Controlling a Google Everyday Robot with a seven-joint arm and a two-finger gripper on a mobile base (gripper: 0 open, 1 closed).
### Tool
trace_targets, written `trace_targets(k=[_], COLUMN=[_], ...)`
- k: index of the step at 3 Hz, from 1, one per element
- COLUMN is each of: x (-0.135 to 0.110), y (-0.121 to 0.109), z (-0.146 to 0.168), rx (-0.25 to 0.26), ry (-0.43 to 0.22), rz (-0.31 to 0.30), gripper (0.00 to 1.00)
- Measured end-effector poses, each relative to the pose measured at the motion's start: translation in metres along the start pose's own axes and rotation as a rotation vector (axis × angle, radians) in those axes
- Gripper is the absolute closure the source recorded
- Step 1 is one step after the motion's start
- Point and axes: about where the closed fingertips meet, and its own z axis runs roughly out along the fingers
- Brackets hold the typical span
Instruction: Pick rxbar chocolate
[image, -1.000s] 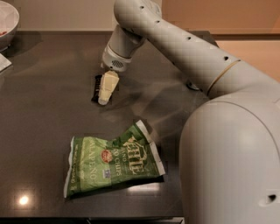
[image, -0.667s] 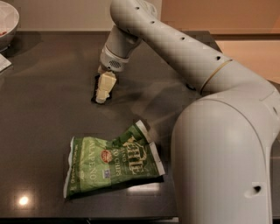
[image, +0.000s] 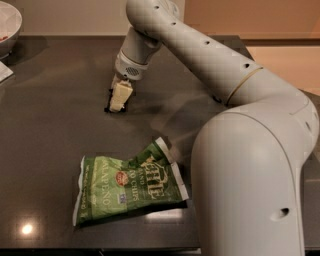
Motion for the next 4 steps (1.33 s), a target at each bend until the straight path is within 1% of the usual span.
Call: trace_targets(k=[1,2,4], x=[0.005,0.009,0.005], y=[0.002,0.009,0.025], z=[-0.012,-0.031,-0.085], rx=[0.006,0.009,0.014], ry=[-0.001,-0.011,-0.072], rz=[0.005,0.005,-0.031], gripper=[0.88,1.00,1.00])
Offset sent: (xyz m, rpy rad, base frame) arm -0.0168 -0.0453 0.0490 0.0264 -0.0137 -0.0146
